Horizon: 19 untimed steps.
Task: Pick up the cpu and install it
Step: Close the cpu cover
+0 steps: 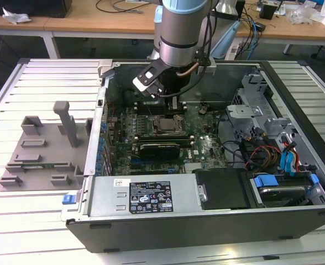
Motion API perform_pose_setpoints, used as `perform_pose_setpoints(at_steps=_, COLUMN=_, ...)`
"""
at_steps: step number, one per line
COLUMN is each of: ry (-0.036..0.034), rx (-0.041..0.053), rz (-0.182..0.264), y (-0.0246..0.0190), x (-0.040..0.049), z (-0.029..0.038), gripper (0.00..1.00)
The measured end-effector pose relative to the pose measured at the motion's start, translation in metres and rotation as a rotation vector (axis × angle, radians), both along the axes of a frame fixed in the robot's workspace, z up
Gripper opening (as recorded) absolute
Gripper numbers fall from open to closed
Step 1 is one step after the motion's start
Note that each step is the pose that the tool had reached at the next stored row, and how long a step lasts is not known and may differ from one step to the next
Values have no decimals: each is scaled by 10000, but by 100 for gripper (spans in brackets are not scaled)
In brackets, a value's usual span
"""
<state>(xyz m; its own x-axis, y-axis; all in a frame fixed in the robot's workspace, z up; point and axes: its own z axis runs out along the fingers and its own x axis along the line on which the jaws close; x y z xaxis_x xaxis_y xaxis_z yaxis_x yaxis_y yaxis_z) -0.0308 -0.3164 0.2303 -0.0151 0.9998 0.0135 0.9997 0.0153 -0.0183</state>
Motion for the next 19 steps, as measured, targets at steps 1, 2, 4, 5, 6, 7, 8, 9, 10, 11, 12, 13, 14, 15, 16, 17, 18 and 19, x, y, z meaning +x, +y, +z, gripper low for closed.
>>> perform_pose_setpoints(at_steps=1, ry=0, rx=1, rz=0, y=0, x=0, z=0, gripper=11)
perform_pose_setpoints(at_steps=2, ry=0, rx=1, rz=0, y=0, x=0, z=0, gripper=11)
perform_pose_setpoints(at_steps=4, ry=0, rx=1, rz=0, y=1, x=0, z=-1, gripper=11)
perform_pose_setpoints(at_steps=5, ry=0, rx=1, rz=0, y=1, x=-1, z=-1, gripper=11)
perform_pose_setpoints(at_steps=6, ry=0, rx=0, rz=0, y=1, x=-1, z=-1, gripper=11)
perform_pose_setpoints(at_steps=7, ry=0, rx=1, rz=0, y=2, x=-1, z=-1, gripper=11)
perform_pose_setpoints(at_steps=8, ry=0, rx=0, rz=0, y=2, x=-1, z=-1, gripper=11)
perform_pose_setpoints(at_steps=9, ry=-1, rx=1, rz=0, y=2, x=-1, z=-1, gripper=11)
perform_pose_setpoints(at_steps=10, ry=0, rx=0, rz=78, y=2, x=0, z=-1, gripper=11)
perform_pose_setpoints(at_steps=11, ry=0, rx=0, rz=402, y=4, x=1, z=-1, gripper=11)
perform_pose_setpoints(at_steps=12, ry=0, rx=0, rz=816, y=4, x=0, z=-1, gripper=11)
perform_pose_setpoints(at_steps=13, ry=0, rx=1, rz=1389, y=4, x=0, z=-1, gripper=11)
perform_pose_setpoints(at_steps=14, ry=0, rx=1, rz=1655, y=4, x=0, z=-1, gripper=11)
perform_pose_setpoints(at_steps=15, ry=0, rx=0, rz=1972, y=4, x=1, z=-1, gripper=11)
perform_pose_setpoints(at_steps=16, ry=0, rx=1, rz=2277, y=4, x=1, z=-1, gripper=11)
perform_pose_setpoints(at_steps=17, ry=0, rx=1, rz=2550, y=4, x=1, z=-1, gripper=11)
perform_pose_setpoints(at_steps=18, ry=0, rx=0, rz=2926, y=4, x=1, z=-1, gripper=11)
perform_pose_setpoints(at_steps=19, ry=0, rx=1, rz=3422, y=4, x=1, z=-1, gripper=11)
